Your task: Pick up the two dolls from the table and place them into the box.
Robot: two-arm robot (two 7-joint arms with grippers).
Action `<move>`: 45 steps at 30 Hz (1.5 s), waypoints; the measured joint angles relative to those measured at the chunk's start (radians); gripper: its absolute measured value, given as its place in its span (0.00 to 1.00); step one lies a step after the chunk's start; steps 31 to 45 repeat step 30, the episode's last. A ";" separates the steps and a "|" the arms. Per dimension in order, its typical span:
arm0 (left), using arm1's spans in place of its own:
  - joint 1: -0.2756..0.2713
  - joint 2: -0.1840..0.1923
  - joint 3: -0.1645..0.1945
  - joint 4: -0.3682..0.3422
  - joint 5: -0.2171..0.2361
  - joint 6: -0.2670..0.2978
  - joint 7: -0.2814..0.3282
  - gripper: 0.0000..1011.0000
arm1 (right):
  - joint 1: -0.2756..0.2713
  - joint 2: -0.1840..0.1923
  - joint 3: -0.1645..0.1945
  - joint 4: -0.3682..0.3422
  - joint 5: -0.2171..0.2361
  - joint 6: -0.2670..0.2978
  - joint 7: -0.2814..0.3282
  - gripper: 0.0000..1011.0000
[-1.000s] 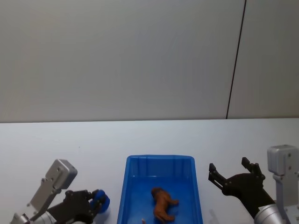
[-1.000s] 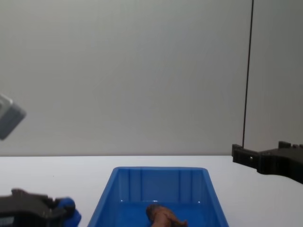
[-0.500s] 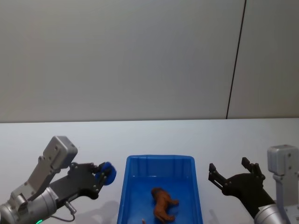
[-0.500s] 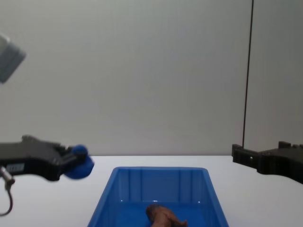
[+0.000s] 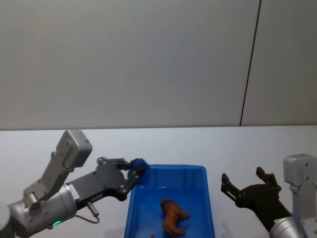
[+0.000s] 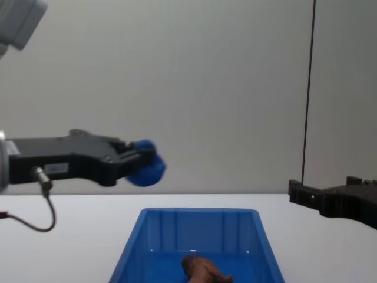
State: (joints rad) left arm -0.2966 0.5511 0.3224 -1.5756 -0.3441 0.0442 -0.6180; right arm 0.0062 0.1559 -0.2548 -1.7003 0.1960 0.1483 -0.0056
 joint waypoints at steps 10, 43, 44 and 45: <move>-0.047 -0.053 0.028 0.033 -0.031 -0.018 -0.097 0.40 | 0.000 0.000 0.000 0.000 0.000 0.000 0.000 0.99; -0.081 -0.095 0.049 0.062 -0.054 -0.031 -0.165 0.99 | 0.000 0.000 0.000 0.000 0.000 0.000 0.000 0.99; -0.081 -0.095 0.049 0.062 -0.054 -0.031 -0.165 0.99 | 0.000 0.000 0.000 0.000 0.000 0.000 0.000 0.99; -0.081 -0.095 0.049 0.062 -0.054 -0.031 -0.165 0.99 | 0.000 0.000 0.000 0.000 0.000 0.000 0.000 0.99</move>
